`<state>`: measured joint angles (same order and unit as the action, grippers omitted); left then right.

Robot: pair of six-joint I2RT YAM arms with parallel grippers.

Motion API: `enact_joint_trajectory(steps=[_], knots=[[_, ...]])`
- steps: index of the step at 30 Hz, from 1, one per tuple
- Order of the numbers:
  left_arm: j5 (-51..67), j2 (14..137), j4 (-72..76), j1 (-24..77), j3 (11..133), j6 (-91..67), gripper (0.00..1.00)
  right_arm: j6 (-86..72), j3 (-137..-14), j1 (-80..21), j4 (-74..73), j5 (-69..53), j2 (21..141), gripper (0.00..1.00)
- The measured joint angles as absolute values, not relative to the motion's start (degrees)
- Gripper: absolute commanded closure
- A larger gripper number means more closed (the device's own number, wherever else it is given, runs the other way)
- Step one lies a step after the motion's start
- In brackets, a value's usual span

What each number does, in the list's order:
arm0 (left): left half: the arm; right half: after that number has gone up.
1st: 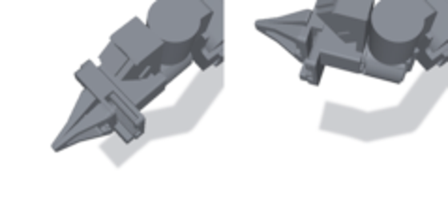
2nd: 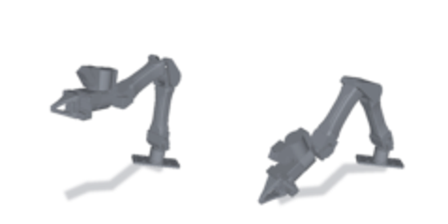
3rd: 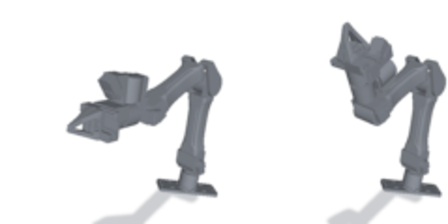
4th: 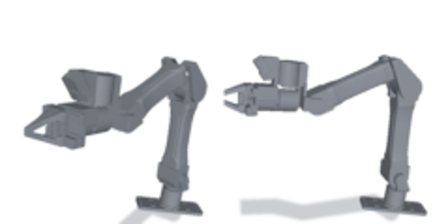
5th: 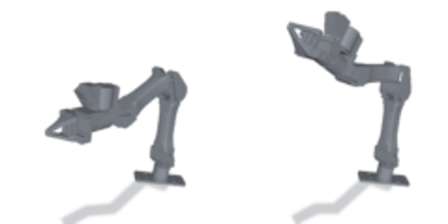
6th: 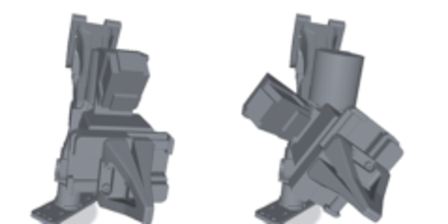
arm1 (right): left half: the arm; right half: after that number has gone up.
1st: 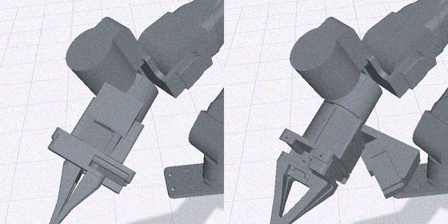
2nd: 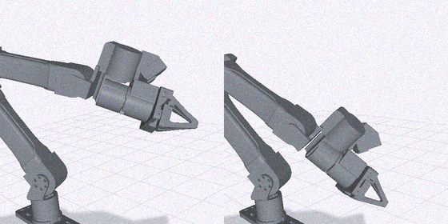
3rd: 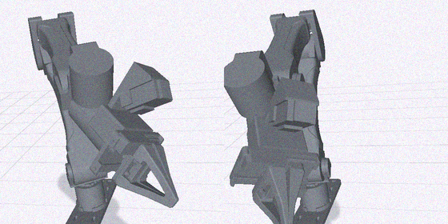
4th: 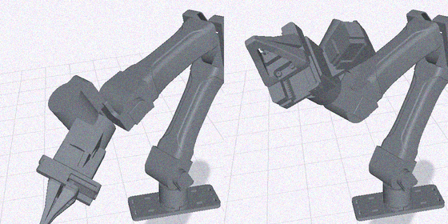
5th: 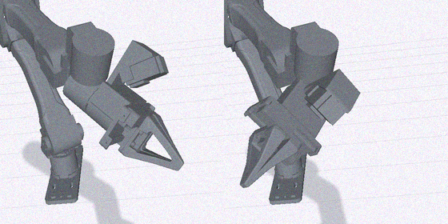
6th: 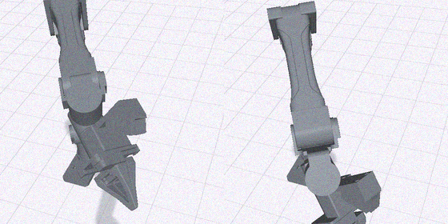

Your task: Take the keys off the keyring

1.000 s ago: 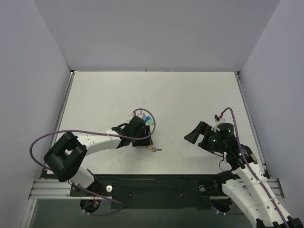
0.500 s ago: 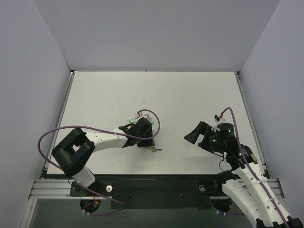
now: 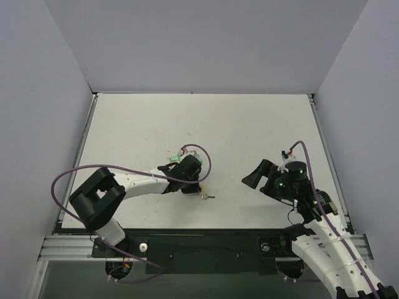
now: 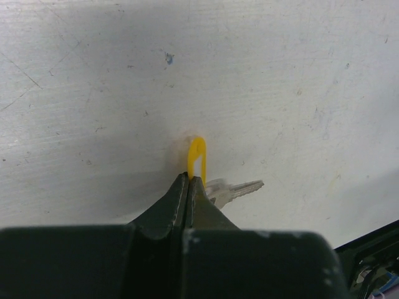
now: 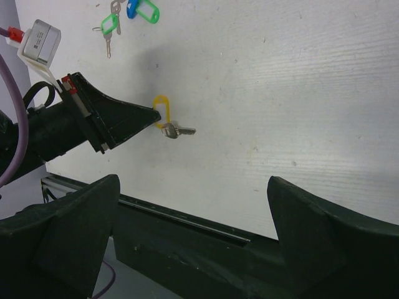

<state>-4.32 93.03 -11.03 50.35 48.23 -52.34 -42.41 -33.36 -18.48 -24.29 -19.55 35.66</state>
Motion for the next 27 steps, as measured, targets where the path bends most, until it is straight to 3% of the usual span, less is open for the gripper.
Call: enact_joint_trajectory(steps=[13,27], knots=[[-5.0,86.3,-15.8,51.7,48.9,-52.4,1.0,-43.8,-33.4,-18.5,-23.3,-21.6,35.0,0.01],[-7.4,70.9,-23.3,52.8,51.6,-58.1,1.0,-51.3,-32.9,-20.6,-8.0,-31.4,32.2,0.16]])
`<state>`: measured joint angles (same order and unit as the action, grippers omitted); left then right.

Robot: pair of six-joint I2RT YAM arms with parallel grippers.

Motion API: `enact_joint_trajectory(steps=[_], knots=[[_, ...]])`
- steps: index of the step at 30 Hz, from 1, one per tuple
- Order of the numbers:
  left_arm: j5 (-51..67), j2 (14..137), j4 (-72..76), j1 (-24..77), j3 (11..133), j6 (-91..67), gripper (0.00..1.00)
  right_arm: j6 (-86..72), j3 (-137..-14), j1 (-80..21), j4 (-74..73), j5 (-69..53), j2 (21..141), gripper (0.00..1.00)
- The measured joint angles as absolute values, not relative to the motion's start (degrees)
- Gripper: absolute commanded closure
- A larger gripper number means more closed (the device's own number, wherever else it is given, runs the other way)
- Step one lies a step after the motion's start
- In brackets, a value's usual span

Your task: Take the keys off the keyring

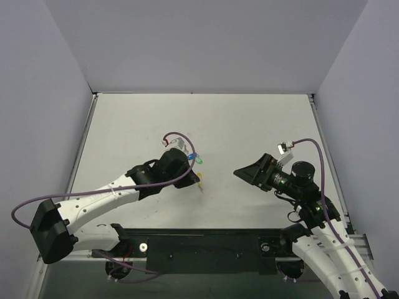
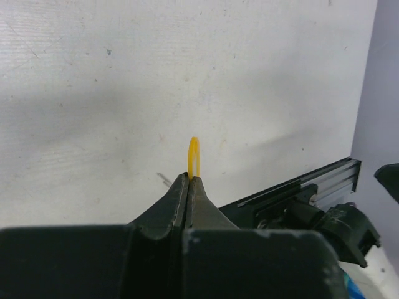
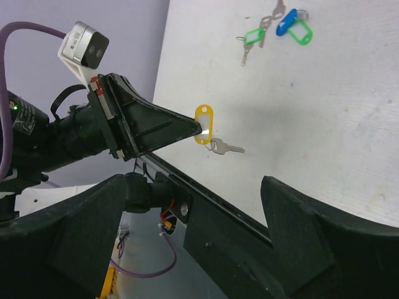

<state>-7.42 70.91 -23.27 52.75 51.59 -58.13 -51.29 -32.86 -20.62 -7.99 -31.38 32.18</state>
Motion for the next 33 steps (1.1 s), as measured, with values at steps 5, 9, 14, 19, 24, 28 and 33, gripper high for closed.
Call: enact_joint_trajectory(steps=[5,9,14,19,24,28,33], knots=[[-8.7,67.3,-27.6,52.8,54.3,-65.0,1.0,-51.5,-32.9,-24.9,-2.4,-30.9,31.5,0.18],[-9.1,65.3,-30.2,52.8,55.5,-70.8,1.0,-49.7,-32.9,-31.0,1.3,-28.2,31.8,0.2],[-9.2,62.0,-32.7,52.8,55.5,-77.7,1.0,-45.1,-32.6,-38.7,5.3,-22.4,32.9,0.24],[-9.1,57.8,-32.8,52.8,55.5,-82.0,1.0,-41.7,-30.2,-42.7,12.7,-19.0,34.0,0.24],[-8.7,55.0,-32.8,52.8,55.5,-85.2,1.0,-40.4,-29.4,-43.7,20.3,-18.7,38.1,0.24],[-8.6,52.6,-32.7,52.8,55.5,-87.7,1.0,-40.4,-28.6,-45.2,27.5,-18.8,42.1,0.24],[-8.4,50.1,-31.9,52.8,55.5,-90.1,1.0,-41.8,-27.5,-46.2,36.8,-20.0,46.1,0.24]])
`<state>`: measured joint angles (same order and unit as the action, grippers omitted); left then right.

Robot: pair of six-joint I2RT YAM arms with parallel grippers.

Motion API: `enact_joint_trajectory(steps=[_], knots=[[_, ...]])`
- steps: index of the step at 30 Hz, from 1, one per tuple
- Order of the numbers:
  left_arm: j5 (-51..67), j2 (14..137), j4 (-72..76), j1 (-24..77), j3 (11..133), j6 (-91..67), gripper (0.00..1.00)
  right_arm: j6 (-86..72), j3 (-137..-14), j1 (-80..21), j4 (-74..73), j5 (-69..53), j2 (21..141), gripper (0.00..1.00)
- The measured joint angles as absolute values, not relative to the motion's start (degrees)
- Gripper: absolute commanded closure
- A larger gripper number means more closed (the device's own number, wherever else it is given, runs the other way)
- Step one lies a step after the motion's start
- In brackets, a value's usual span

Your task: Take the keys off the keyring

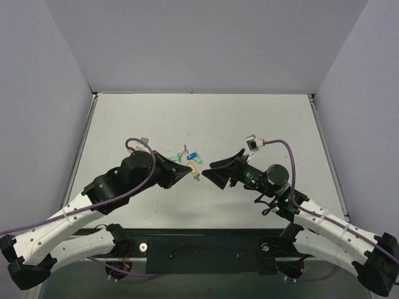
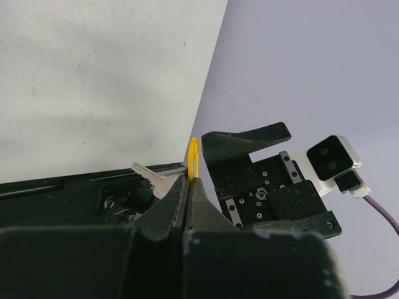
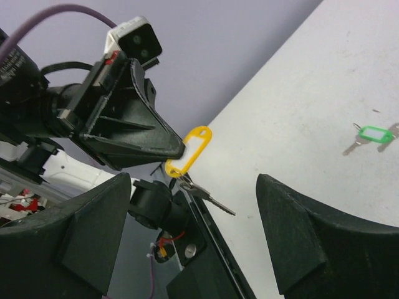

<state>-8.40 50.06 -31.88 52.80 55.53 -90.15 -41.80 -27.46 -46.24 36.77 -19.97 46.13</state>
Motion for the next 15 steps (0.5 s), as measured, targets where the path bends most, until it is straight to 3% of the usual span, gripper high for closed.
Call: enact_joint_trajectory(steps=[6,15], knots=[[-8.2,49.0,-31.6,52.8,55.6,-92.6,1.0,-46.8,-27.3,-47.4,49.3,-20.8,50.2,0.24],[-7.7,49.3,-29.3,52.8,60.0,-94.3,1.0,-48.5,-31.5,-49.5,54.2,-21.6,53.5,0.25]])
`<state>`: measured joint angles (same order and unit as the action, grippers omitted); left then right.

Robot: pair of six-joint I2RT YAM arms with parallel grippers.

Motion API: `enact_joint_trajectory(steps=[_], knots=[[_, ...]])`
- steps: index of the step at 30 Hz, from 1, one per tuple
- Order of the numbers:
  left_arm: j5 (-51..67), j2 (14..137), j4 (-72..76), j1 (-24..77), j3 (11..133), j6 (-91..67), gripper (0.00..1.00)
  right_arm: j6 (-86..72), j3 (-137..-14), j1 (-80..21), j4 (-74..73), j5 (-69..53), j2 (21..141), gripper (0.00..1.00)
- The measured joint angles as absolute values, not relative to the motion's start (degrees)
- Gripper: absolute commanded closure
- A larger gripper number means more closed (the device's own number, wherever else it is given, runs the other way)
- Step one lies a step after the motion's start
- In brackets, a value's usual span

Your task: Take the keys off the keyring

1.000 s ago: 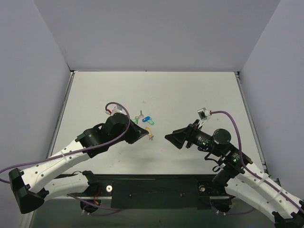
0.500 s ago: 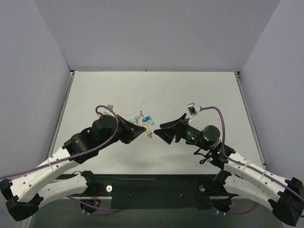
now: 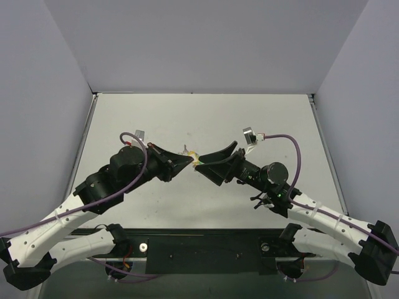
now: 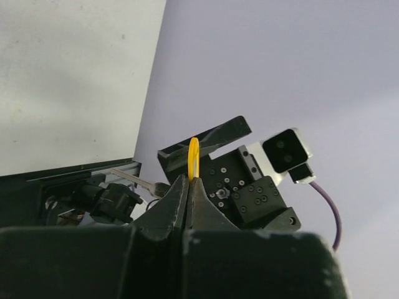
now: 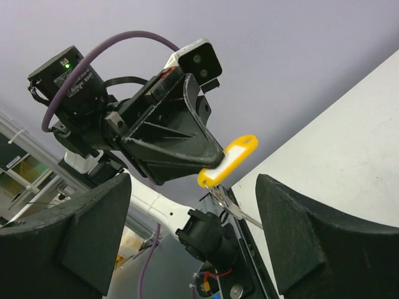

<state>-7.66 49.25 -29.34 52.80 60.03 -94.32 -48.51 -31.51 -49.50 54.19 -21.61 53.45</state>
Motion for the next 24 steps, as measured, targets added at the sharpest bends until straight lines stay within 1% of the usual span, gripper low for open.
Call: enact_joint_trajectory(steps=[12,24], knots=[[-7.6,50.1,-26.7,52.8,63.4,-95.4,1.0,-51.0,-33.9,-51.2,56.6,-21.9,55.1,0.3],[-7.7,50.1,-26.3,52.8,64.9,-95.6,1.0,-52.7,-34.8,-51.9,59.6,-21.9,56.3,0.44]])
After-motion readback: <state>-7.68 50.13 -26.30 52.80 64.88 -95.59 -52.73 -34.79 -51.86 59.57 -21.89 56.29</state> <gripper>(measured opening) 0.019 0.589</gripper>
